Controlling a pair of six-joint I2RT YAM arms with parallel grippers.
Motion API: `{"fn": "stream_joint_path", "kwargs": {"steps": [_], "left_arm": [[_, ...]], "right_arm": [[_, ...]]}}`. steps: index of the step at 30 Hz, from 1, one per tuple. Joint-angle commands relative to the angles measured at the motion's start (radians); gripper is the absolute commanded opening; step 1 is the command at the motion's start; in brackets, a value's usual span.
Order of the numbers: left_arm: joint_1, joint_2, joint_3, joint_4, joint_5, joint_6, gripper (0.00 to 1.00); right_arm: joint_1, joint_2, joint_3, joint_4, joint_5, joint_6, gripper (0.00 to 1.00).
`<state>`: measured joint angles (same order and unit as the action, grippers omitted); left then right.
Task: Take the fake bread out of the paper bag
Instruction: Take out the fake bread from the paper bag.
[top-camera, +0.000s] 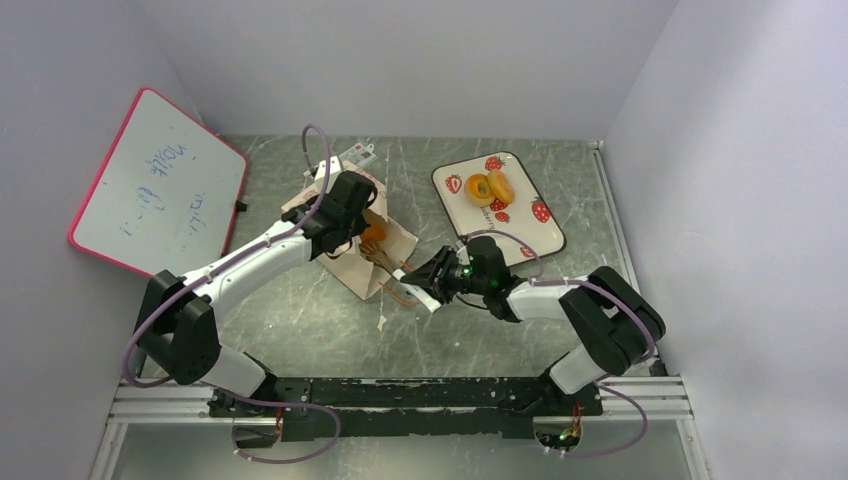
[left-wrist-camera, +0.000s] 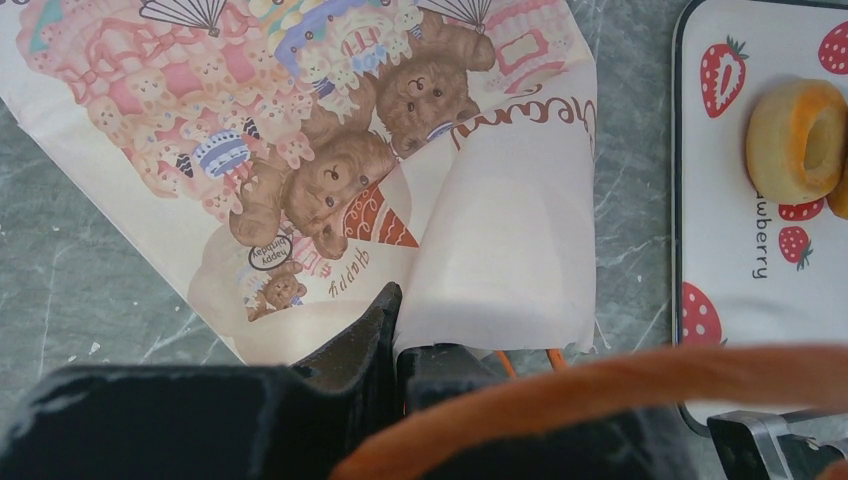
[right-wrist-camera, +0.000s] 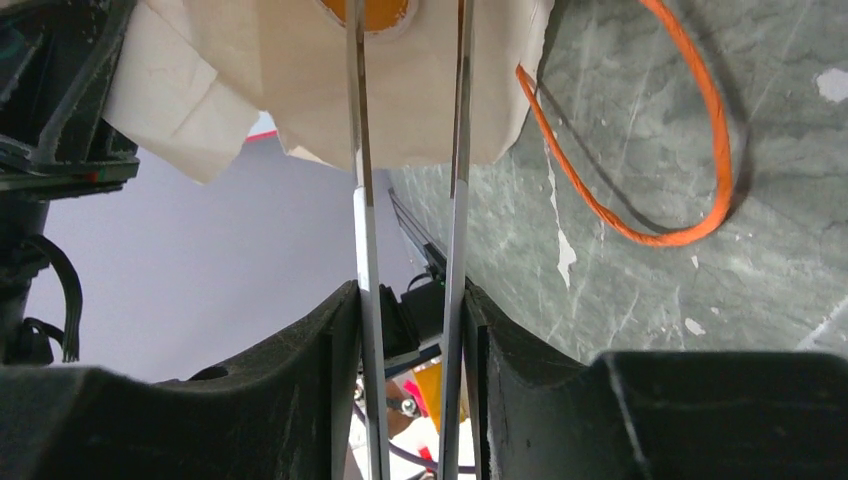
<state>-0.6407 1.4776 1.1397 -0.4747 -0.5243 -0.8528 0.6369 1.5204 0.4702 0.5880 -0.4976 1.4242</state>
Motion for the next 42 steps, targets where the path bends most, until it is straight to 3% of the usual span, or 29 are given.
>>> {"fn": "stream_joint_path", "kwargs": {"steps": [1,21,42], "left_arm": [[-0.003,0.01,0.032,-0.01,0.028,-0.004,0.07],[-0.013,0.015,0.032,-0.063,0.078,0.026,0.07],[-0.014,0.012,0.022,-0.087,0.076,0.041,0.07]], "right_arm": [[-0.002,0.032,0.014,0.125,0.017,0.045,0.42],[-0.037,0.304,0.065,0.5,0.066,0.232,0.44],[-0.055,0.36,-0.001,0.729,0.088,0.373,0.45]]}}
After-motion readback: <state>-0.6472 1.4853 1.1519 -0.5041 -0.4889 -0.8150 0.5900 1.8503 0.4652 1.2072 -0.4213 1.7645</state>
